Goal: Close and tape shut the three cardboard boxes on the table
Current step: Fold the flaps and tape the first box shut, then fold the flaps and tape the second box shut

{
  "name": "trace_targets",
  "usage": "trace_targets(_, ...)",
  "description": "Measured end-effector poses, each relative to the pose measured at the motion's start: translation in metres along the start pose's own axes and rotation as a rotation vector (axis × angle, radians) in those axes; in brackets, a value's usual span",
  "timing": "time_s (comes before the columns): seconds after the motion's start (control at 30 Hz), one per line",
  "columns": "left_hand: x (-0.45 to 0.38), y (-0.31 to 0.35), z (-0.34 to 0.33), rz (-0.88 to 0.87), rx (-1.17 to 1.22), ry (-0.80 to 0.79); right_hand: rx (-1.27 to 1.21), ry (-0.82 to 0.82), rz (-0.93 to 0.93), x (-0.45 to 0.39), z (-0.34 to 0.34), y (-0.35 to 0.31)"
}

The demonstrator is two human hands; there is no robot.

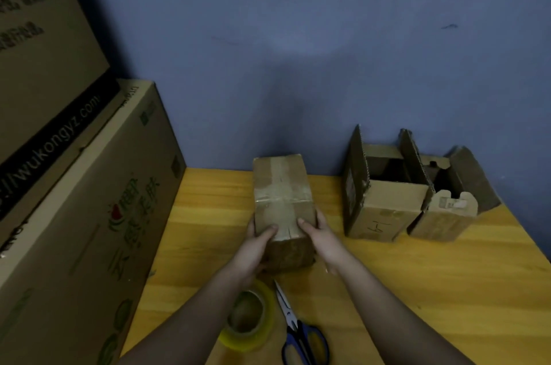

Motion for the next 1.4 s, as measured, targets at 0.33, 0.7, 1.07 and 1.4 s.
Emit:
trace_targets(0.33,-0.031,0.057,0.096,-0.075,-0.02,0.306,0.077,-0.161,-0.018,-0.031,-0.117,-0.031)
trace_targets(0.7,-0.076,0.081,0.152,-0.003,-0.013,0.409,0.069,-0.209,-0.18,-0.054,-0.191,-0.034)
trace_targets(1.07,-0.09,0.076,0.152,0.008,-0.052,0.631,0.135,-0.119,-0.085,-0.075,-0.224,-0.022)
trace_targets(1.4,-0.07,0.042,0.088,0.1,-0.305,0.259,0.4,0.079,0.046,-0.065,-0.134,-0.015)
Point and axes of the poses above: each hand's wrist, its own x-axis away from the middle knuckle, its own z-axis out of the back of the hand, y = z × x, the point moved 2 cm from there along -x, towards the middle knuckle, and after that the axes turned 11 degrees about y, right-handed, at the moved point
